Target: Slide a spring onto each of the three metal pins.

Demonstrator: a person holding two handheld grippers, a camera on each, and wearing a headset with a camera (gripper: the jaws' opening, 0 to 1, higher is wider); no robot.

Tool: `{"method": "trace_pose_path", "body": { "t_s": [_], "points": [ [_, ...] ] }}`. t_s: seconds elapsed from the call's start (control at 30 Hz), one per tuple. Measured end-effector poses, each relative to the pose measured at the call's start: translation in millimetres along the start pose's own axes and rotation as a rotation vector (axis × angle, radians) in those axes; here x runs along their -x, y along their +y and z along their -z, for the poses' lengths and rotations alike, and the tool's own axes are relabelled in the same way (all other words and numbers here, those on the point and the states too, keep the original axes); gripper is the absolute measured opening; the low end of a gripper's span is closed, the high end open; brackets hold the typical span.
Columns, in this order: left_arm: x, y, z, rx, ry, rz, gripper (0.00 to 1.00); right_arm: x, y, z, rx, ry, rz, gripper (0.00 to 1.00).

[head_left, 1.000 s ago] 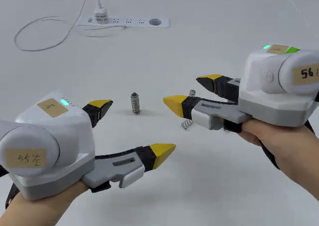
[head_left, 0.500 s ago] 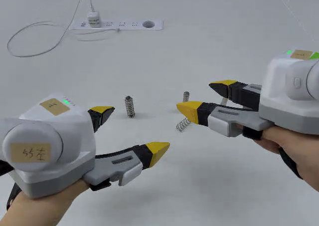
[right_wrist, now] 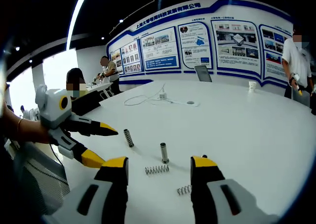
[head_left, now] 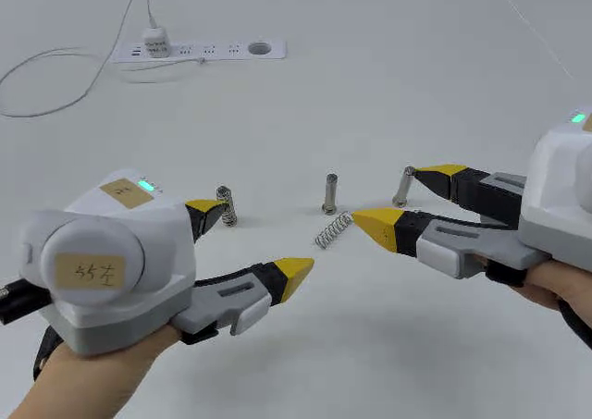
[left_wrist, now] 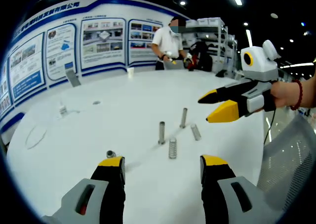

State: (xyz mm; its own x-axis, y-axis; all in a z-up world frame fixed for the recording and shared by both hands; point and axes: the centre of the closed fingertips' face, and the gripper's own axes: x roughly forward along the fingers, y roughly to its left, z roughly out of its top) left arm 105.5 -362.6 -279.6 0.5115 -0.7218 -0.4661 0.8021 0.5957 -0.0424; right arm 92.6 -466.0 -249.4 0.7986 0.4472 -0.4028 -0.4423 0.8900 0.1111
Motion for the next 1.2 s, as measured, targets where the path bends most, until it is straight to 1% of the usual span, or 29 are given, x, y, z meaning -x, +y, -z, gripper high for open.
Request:
{"method": "trace_pose_path", "body": {
  "t_s": [0.1, 0.17, 0.23, 0.5, 0.6, 0.67, 0.73, 0.9, 1.07, 1.2],
  "points": [
    [-6.7, -2.3, 1.5, -0.005, 0.008, 0.01, 0.61, 3.5, -2.9, 3.2, -0.002, 0.005, 0.003, 0.52],
    [-12.4, -3.4, 4.7, -0.013, 0.018, 0.017, 0.59, 5.3, -5.0, 6.8, -0.005, 0.009, 0.005, 0.52],
    [-18.2, -5.1, 8.1, -0.008, 0.033, 0.03, 0.58, 7.3, -6.6, 10.8, -0.007, 0.013, 0.006, 0.52],
    [-37.9, -10.9, 7.1, -0.017, 0.032, 0.06, 0.51, 12.4, -11.0, 22.5, -0.011, 0.03, 0.012, 0.53],
    [-44.8, -13.0, 7.7, -0.021, 0.039, 0.071, 0.48, 14.4, -13.0, 25.8, -0.017, 0.031, 0.016, 0.54],
    [-49.5, -14.5, 9.7, -0.031, 0.048, 0.079, 0.45, 15.5, -14.3, 27.4, -0.022, 0.031, 0.02, 0.54],
    [-53.3, -16.6, 13.6, -0.051, 0.069, 0.09, 0.41, 16.8, -16.1, 28.4, -0.03, 0.031, 0.026, 0.54],
    [-60.7, -19.2, 17.9, -0.058, 0.081, 0.103, 0.34, 18.1, -18.0, 31.3, -0.053, 0.028, 0.034, 0.55],
    [-67.7, -20.1, 23.4, -0.055, 0.101, 0.099, 0.28, 18.2, -16.3, 36.4, -0.029, 0.043, 0.037, 0.55],
    [-74.8, -21.7, 30.1, -0.037, 0.123, 0.111, 0.25, 18.4, -16.1, 37.3, -0.062, 0.039, 0.039, 0.55]
  ]
}}
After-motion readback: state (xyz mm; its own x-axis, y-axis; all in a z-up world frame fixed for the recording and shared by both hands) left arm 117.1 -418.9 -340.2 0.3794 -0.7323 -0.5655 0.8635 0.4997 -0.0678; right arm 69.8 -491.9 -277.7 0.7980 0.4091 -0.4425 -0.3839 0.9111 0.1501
